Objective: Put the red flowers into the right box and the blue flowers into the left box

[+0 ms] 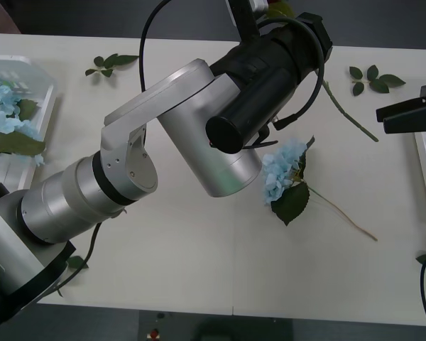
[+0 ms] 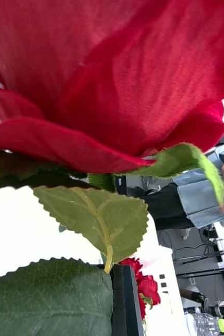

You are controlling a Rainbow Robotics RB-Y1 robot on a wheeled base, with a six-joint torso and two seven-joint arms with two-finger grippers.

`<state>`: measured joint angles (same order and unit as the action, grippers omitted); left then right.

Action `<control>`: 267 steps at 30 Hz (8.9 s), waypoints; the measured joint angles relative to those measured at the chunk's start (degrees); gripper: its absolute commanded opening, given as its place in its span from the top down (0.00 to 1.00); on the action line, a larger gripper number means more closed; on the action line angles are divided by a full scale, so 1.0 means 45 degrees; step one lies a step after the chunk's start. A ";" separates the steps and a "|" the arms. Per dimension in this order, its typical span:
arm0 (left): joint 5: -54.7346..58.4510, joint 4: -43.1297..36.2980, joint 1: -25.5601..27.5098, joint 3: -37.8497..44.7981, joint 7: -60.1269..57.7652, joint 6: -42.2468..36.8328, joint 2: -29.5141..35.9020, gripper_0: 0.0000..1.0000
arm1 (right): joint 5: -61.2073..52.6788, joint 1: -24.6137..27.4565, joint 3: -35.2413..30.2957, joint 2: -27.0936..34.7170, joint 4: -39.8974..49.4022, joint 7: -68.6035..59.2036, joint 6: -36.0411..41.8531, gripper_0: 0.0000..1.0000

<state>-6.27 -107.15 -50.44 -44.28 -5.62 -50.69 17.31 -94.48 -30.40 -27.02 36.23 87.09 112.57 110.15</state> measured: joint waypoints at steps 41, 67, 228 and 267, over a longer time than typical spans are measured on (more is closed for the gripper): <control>-0.0044 -0.0048 0.0000 0.0000 -0.0324 0.0018 0.0000 1.00 | 0.0443 -0.0997 0.2037 -0.1690 0.0000 -0.3725 -0.1471 1.00; -0.0044 -0.0049 0.0000 0.0000 -0.0325 0.0023 0.0000 0.00 | 0.0442 -0.0997 0.2006 -0.1689 0.0000 -0.4025 -0.1497 1.00; 2.3560 -0.0232 0.7354 0.9845 3.1955 -0.3963 0.2324 0.00 | 1.3235 0.2302 0.7215 -0.1813 0.0995 0.3276 -0.6256 0.00; 2.3560 -0.0232 0.7354 0.9845 3.1955 -0.3963 0.2325 0.00 | 1.4916 0.3031 0.7236 -0.2757 0.0906 0.3390 -0.7152 1.00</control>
<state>99.75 -108.20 -17.34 0.02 138.18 -68.53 27.77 -27.36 -16.76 5.54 23.83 91.17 127.83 77.96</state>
